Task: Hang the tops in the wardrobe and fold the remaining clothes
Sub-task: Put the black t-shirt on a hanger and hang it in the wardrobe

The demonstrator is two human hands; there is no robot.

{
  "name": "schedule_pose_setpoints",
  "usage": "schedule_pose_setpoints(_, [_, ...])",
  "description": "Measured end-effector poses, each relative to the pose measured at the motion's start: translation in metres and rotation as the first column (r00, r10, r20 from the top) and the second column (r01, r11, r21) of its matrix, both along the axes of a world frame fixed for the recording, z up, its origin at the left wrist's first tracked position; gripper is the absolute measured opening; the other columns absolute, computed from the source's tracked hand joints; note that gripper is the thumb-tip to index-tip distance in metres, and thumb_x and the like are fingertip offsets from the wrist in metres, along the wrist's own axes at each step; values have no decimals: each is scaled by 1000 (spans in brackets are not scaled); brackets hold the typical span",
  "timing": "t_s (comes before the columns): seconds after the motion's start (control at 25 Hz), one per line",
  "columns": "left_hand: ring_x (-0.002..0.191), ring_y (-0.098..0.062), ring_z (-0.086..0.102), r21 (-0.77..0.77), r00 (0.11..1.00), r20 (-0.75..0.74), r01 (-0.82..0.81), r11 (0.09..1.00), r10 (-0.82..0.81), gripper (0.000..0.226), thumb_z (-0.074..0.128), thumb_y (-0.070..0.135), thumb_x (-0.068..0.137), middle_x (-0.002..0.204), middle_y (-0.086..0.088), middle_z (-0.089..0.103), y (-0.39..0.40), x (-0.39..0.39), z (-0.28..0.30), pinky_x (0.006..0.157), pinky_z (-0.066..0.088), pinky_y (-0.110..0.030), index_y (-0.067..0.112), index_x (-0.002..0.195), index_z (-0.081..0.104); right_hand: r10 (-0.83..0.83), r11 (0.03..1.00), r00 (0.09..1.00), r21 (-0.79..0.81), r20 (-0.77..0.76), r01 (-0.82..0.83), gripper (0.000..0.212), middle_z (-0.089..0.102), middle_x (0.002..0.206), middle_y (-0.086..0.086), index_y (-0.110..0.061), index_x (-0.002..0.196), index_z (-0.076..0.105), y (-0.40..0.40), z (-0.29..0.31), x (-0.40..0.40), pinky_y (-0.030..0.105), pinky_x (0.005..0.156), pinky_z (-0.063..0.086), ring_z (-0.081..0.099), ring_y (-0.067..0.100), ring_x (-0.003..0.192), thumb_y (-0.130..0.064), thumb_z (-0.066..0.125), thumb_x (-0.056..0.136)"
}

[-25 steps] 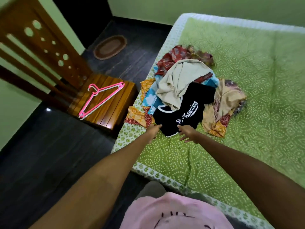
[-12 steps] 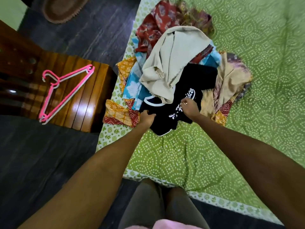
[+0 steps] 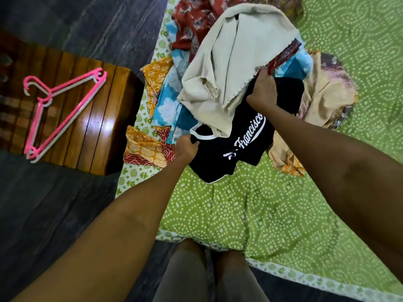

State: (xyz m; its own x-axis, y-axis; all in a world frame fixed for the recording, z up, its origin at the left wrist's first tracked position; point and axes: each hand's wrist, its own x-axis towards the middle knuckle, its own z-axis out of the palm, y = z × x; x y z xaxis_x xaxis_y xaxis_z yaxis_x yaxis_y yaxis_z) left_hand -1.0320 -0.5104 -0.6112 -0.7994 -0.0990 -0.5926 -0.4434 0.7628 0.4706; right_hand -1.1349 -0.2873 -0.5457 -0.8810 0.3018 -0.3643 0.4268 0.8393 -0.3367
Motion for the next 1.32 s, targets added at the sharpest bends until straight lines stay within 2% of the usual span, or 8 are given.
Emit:
schedule_pose_setpoints(0.16, [119,-26,49,305,958,128,-284,909,256,35,45,8,97,129,-14,53,12,12,23,92,37,-26,2,132,44,91,994,983,-78,157,-80,20,59,105,20,-1,99,62,2,-2,35,36,77,45,58,36,103,-17,62,86])
schedule_pose_setpoints(0.24, [114,-20,49,391,934,191,-355,849,302,37,43,9,98,125,-9,53,15,18,37,90,37,-25,5,134,43,182,983,976,-50,121,-177,24,54,106,19,0,89,65,2,0,57,35,80,43,52,34,105,-23,60,86])
schedule_pose_setpoints(0.4, [94,-19,58,477,973,214,-184,860,90,29,60,25,91,104,-7,62,9,39,67,76,48,-26,8,114,59,322,944,941,-109,107,-310,25,61,94,23,-3,74,54,-5,19,110,36,67,37,57,36,91,-22,53,90])
schedule_pose_setpoints(0.64, [100,-19,58,336,906,146,333,881,-398,51,80,12,72,111,-9,64,-37,82,121,82,43,-24,2,117,59,372,928,886,-109,279,-356,61,62,93,9,-9,103,58,8,83,197,32,65,38,57,28,87,-65,58,78])
schedule_pose_setpoints(0.8, [94,-23,60,79,649,244,727,682,-721,51,83,23,68,109,-10,66,-79,102,165,82,48,-31,5,110,61,437,889,743,-122,507,-441,55,58,85,3,-10,98,67,11,132,244,26,63,37,52,20,79,-53,77,67])
schedule_pose_setpoints(1.12, [111,-30,54,-254,829,-12,538,804,-559,45,72,19,79,123,-12,59,-118,175,235,89,45,-36,8,120,57,260,965,940,-38,222,-258,38,64,107,18,0,108,65,-13,182,322,25,67,36,59,31,98,-25,72,80])
schedule_pose_setpoints(1.2, [109,-30,56,-193,818,199,573,797,-540,52,77,21,73,122,-12,59,-123,190,242,93,48,-38,3,117,58,320,947,899,-110,298,-300,34,63,97,14,-1,102,66,-18,192,348,27,61,38,59,28,90,-25,72,80])
schedule_pose_setpoints(1.32, [117,-32,53,-87,597,652,671,737,-467,51,73,27,79,120,-12,56,-120,219,271,100,44,-39,0,118,54,355,933,764,-250,538,-258,24,63,78,3,-6,81,60,-17,200,381,27,59,45,58,22,72,-24,75,77])
